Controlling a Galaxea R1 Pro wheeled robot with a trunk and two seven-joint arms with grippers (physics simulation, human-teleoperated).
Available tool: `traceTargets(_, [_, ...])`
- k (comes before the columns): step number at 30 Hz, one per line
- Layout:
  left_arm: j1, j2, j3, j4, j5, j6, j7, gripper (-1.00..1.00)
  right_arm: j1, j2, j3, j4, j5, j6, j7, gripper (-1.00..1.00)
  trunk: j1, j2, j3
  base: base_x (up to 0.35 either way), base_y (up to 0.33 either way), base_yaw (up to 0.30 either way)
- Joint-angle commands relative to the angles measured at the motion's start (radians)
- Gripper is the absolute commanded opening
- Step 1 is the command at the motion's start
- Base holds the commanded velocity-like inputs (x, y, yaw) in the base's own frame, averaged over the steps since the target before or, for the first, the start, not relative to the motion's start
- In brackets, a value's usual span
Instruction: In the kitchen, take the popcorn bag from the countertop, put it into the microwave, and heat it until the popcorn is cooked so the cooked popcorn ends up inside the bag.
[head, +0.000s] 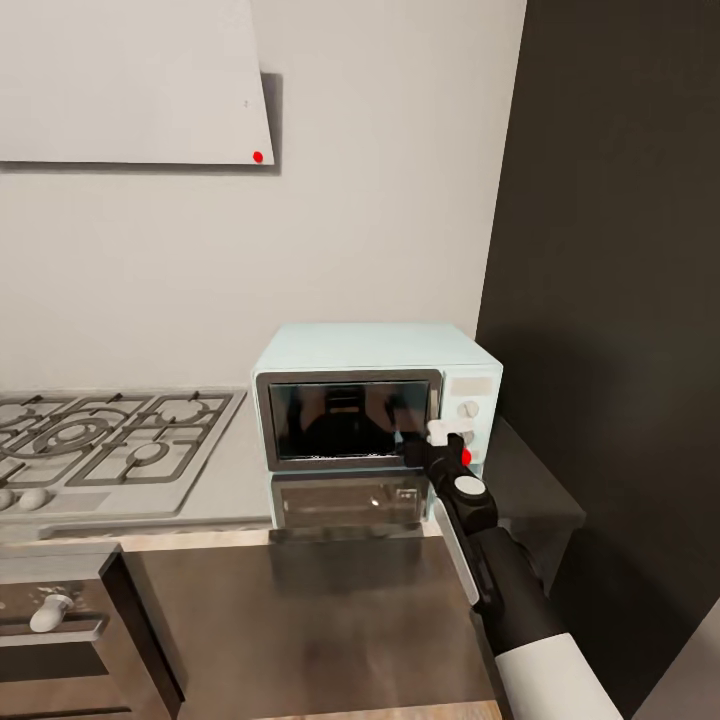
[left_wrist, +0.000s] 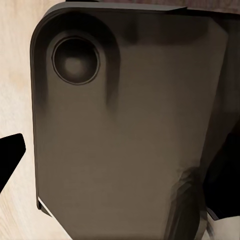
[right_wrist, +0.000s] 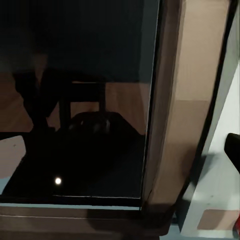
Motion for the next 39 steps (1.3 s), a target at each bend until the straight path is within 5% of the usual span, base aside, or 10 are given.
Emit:
traceTargets(1, [0.000, 0.000, 0.001, -0.001, 0.008, -0.001, -0.001, 1.00, -0.006, 0.000, 0.001, -0.002, 0.010, 0.001, -0.005, 1.00, 0.000, 0.000, -0.001, 0.000, 0.000, 0.000])
traceTargets(2, [0.000, 0.000, 0.001, -0.001, 0.007, -0.001, -0.001, 1.00, -0.005, -0.001, 0.001, -0.001, 0.009, -0.004, -0.005, 1.00, 0.000, 0.000, -0.001, 0.000, 0.000, 0.000])
traceTargets(3, [0.000, 0.000, 0.001, -0.001, 0.007, -0.001, -0.001, 1.00, -0.010, -0.001, 0.001, -0.001, 0.072, -0.013, -0.005, 1.00, 0.000, 0.000, -0.001, 0.000, 0.000, 0.000])
traceTargets(24, [0.000, 0.000, 0.001, -0.001, 0.008, -0.001, -0.001, 1.00, -0.009, -0.004, -0.005, 0.003, 0.070, -0.015, -0.009, 1.00, 0.000, 0.000, -0.001, 0.000, 0.000, 0.000])
traceTargets(25, [0.001, 0.000, 0.001, -0.001, 0.008, -0.001, -0.001, 1.00, -0.009, -0.004, -0.008, 0.003, 0.070, -0.014, -0.009, -1.00, 0.000, 0.000, -0.001, 0.000, 0.000, 0.000])
traceTargets(39, [0.000, 0.000, 0.001, -0.001, 0.007, -0.001, -0.001, 1.00, -0.010, 0.008, -0.011, -0.002, 0.070, -0.003, -0.008, -1.00, 0.000, 0.000, -0.001, 0.000, 0.000, 0.000])
